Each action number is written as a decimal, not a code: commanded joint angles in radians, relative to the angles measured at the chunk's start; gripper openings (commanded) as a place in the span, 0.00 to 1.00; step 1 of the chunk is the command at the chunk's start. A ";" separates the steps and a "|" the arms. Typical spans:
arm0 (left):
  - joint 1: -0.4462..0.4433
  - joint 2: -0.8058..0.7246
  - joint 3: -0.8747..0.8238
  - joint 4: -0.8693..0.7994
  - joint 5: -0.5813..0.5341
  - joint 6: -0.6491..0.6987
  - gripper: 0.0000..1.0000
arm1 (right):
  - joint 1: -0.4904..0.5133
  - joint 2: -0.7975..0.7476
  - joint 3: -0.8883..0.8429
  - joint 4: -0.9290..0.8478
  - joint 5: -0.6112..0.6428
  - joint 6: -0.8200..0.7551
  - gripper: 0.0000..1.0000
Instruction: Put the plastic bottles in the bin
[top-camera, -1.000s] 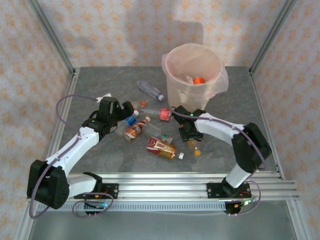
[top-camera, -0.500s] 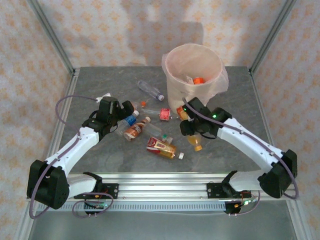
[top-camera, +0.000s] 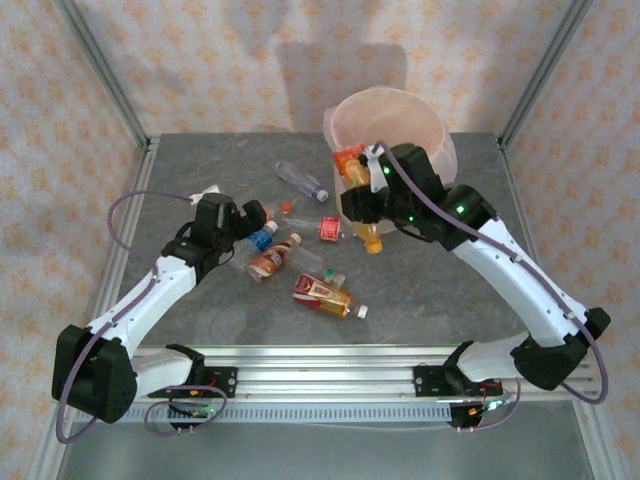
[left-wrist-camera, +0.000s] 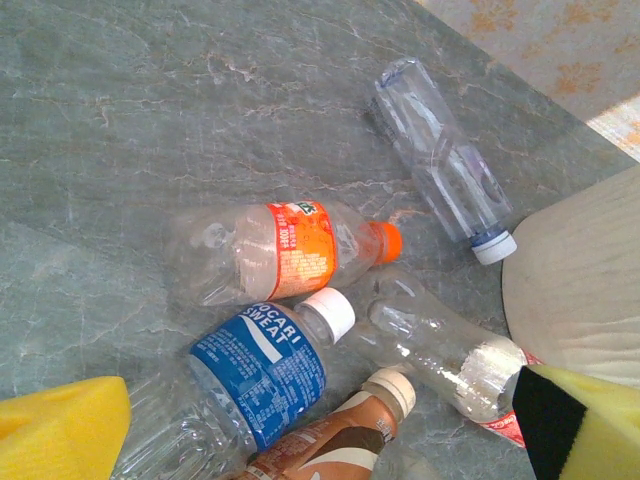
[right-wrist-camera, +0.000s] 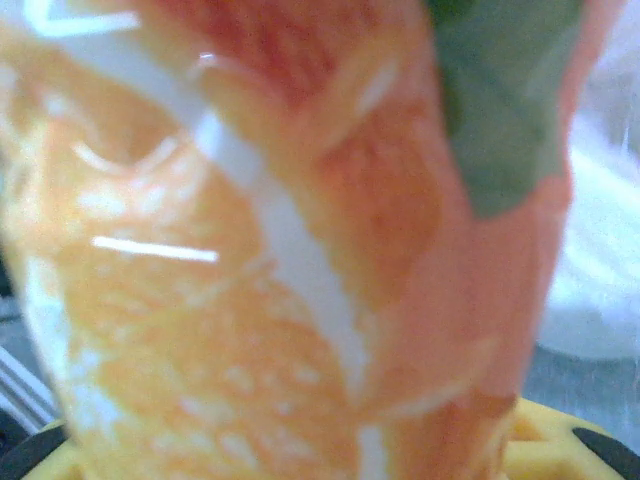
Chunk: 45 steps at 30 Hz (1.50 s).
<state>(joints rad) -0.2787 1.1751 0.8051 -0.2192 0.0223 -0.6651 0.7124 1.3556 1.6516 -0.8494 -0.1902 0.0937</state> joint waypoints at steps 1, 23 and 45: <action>0.008 -0.006 0.027 -0.006 -0.009 -0.012 1.00 | -0.023 0.067 0.130 0.004 0.036 -0.046 0.15; 0.009 -0.028 0.023 -0.014 -0.021 0.002 1.00 | -0.274 0.593 0.798 -0.088 0.186 -0.162 0.15; 0.008 -0.042 0.013 -0.019 -0.030 0.006 1.00 | -0.370 0.640 0.546 0.021 0.049 -0.187 0.30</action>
<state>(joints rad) -0.2787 1.1454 0.8051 -0.2199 0.0185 -0.6647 0.3412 2.0758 2.2467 -0.8871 -0.1360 -0.0803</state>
